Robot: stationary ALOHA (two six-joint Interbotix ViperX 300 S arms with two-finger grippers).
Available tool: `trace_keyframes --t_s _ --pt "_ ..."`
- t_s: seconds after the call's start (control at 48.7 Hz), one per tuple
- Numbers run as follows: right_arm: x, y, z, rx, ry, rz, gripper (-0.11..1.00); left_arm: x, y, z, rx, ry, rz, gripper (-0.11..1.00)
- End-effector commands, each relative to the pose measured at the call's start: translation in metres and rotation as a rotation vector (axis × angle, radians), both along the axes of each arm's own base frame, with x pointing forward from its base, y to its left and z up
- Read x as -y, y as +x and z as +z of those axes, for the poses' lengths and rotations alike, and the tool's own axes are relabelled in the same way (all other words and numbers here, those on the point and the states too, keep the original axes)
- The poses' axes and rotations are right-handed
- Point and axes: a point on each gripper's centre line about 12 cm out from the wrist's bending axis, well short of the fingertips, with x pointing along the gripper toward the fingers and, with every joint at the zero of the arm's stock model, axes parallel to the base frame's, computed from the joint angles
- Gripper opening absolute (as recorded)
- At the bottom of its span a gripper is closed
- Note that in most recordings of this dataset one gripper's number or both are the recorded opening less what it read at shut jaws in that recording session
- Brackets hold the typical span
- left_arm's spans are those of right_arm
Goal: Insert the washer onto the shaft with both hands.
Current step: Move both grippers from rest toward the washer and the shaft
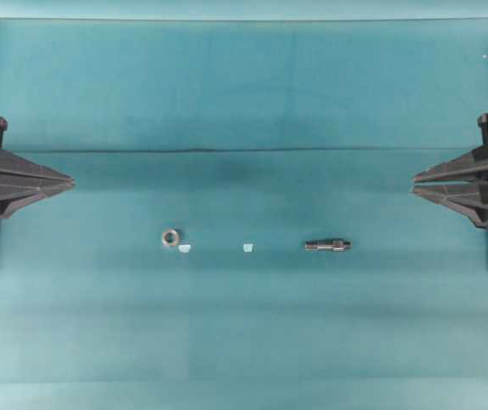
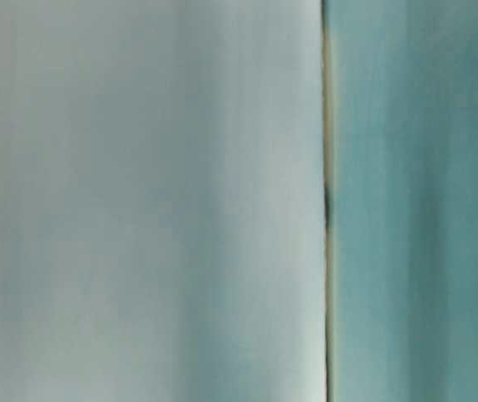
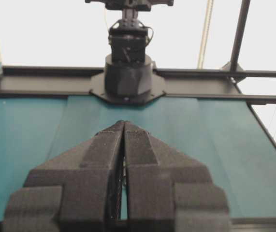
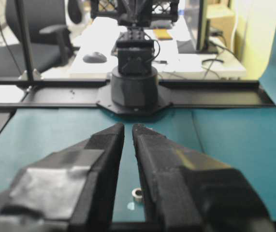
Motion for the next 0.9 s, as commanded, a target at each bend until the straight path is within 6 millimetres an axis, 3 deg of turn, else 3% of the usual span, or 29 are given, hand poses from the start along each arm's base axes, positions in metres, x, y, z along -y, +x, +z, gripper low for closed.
trace_keyframes --t_s 0.0,0.082,0.185,0.308,0.657,0.883 --pt "0.001 0.002 0.002 0.0 0.0 -0.007 0.0 0.0 0.002 0.0 -0.021 0.006 -0.003 0.02" --pt "0.002 0.002 -0.002 -0.026 0.026 -0.01 0.01 0.001 0.002 0.002 -0.048 0.006 -0.004 0.02" --pt "0.002 0.003 -0.008 -0.083 0.066 -0.009 -0.07 0.001 0.004 0.007 -0.086 0.008 -0.004 0.02" --pt "0.002 0.003 -0.013 -0.15 0.1 -0.01 -0.09 0.001 0.006 0.009 -0.153 0.007 -0.006 0.02" --pt "0.0 0.007 -0.028 -0.416 0.164 -0.019 -0.1 0.001 0.027 -0.004 -0.397 0.005 -0.003 0.02" --pt "0.0 0.02 -0.047 -0.625 0.176 -0.032 -0.1 0.001 0.046 -0.013 -0.531 -0.023 0.002 0.02"
